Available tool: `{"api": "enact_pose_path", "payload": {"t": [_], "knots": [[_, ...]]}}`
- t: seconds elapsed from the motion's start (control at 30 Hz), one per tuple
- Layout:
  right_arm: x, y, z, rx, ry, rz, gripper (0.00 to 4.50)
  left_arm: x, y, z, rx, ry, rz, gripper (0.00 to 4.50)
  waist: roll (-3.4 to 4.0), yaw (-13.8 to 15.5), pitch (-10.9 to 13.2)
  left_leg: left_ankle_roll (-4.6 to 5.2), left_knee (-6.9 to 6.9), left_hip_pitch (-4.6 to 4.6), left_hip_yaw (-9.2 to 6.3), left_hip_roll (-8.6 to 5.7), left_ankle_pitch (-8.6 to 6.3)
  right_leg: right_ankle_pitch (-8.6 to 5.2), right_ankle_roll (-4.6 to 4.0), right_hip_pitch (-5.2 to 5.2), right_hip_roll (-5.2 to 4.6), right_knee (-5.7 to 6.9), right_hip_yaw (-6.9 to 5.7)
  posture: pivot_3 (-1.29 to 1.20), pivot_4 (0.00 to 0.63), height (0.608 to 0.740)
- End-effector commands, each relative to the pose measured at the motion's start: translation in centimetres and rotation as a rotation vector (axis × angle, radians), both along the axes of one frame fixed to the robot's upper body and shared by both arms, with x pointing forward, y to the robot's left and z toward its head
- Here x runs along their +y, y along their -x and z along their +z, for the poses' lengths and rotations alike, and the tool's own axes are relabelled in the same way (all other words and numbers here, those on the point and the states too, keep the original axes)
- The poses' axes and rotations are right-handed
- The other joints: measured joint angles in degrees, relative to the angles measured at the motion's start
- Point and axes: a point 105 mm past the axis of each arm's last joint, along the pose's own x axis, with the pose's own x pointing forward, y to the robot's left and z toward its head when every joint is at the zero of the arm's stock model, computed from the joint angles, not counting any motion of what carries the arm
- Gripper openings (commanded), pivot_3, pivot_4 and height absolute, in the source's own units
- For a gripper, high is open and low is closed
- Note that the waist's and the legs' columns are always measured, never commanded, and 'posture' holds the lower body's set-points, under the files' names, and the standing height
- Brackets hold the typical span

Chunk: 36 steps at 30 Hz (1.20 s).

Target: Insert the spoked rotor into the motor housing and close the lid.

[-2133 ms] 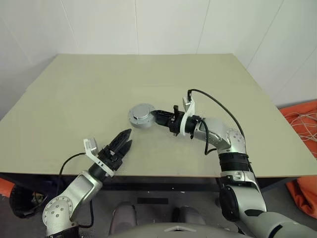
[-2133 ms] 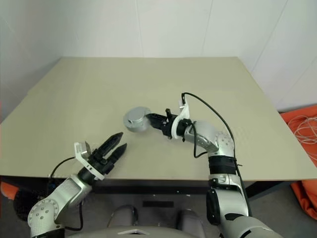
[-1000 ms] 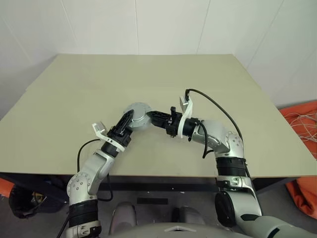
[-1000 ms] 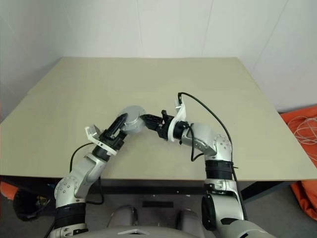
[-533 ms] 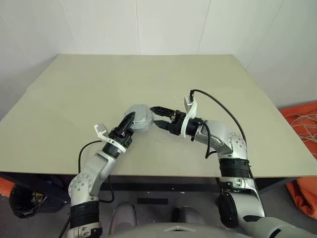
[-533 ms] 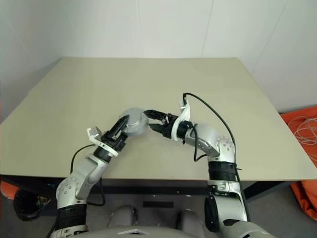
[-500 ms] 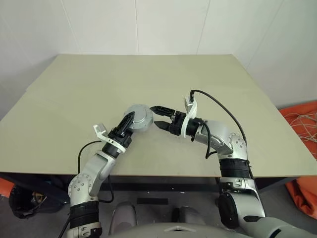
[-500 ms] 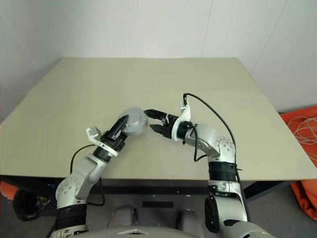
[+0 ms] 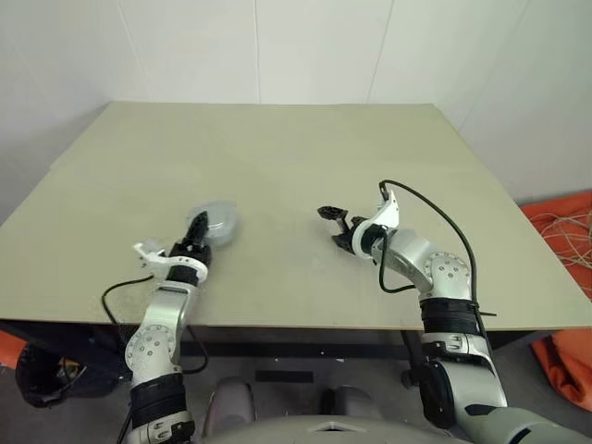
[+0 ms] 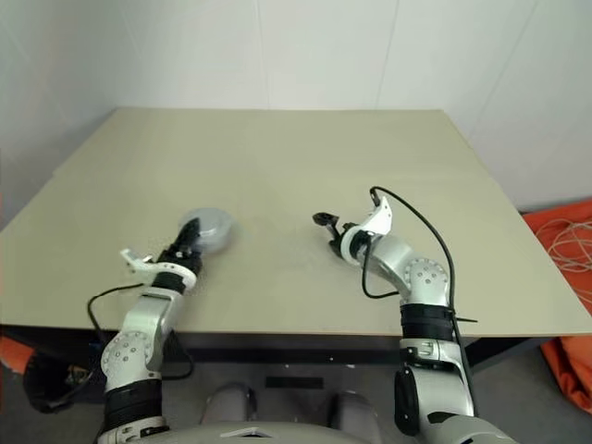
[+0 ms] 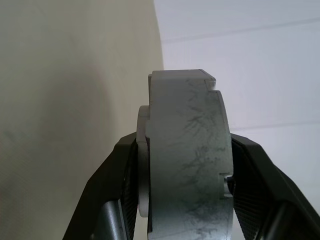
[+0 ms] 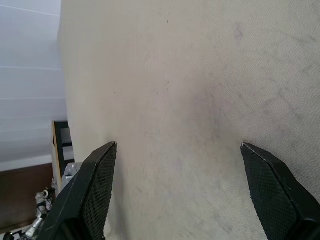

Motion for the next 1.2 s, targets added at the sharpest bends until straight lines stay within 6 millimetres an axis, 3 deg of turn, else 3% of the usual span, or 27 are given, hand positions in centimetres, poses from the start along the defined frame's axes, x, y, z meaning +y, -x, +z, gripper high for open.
{"api": "enact_pose_path", "payload": {"t": [0.03,0.17,0.33,0.4,0.7,1.2], "knots": [[0.7,0.1,0.6,-0.028,-0.023,0.032,4.5,0.9,-0.7,2.4,-0.073,-0.014,0.083,2.11,-0.07,-0.03,-0.03,0.0,0.02,-0.01,0.0,0.0,0.0,0.0,0.0,0.0,0.0,0.0,0.0,0.0,0.0,0.74],[2.0,0.3,2.2,-0.086,-0.101,0.081,4.5,2.1,-0.6,3.0,-0.079,0.022,0.168,2.11,-0.12,-0.12,-0.05,0.0,0.01,0.01,0.0,0.03,0.0,0.01,0.0,-0.05,0.04,0.04,0.0,0.0,0.0,0.74],[3.2,0.8,7.0,-0.263,-0.272,0.166,4.5,2.1,-0.5,3.7,-0.078,0.035,0.198,2.11,-0.13,-0.08,-0.05,0.02,0.01,-0.03,0.0,0.03,-0.01,0.02,-0.01,-0.1,0.05,0.04,0.01,0.0,0.0,0.74],[3.4,1.2,7.7,-0.3,-0.282,0.202,4.5,2.1,-0.5,3.6,-0.066,0.046,0.208,2.11,-0.15,-0.05,-0.06,0.02,0.01,-0.03,0.0,0.04,-0.01,0.02,-0.02,-0.1,0.05,0.04,0.01,0.0,0.0,0.74],[3.8,4.1,7.2,-0.365,-0.147,0.426,4.5,1.3,-0.7,2.3,0.048,0.066,0.233,2.11,-0.27,0.08,-0.09,0.02,0.06,0.01,-0.04,0.04,-0.01,0.03,0.0,-0.01,0.05,0.05,-0.01,0.0,0.0,0.74],[3.7,3.9,6.5,-0.367,-0.118,0.435,4.5,1.6,-0.2,-1.3,0.246,0.038,0.25,2.11,-0.43,0.06,-0.17,0.02,0.09,-0.01,-0.05,0.03,-0.01,0.04,0.01,0.0,0.04,0.05,-0.02,0.0,0.0,0.74]]}}
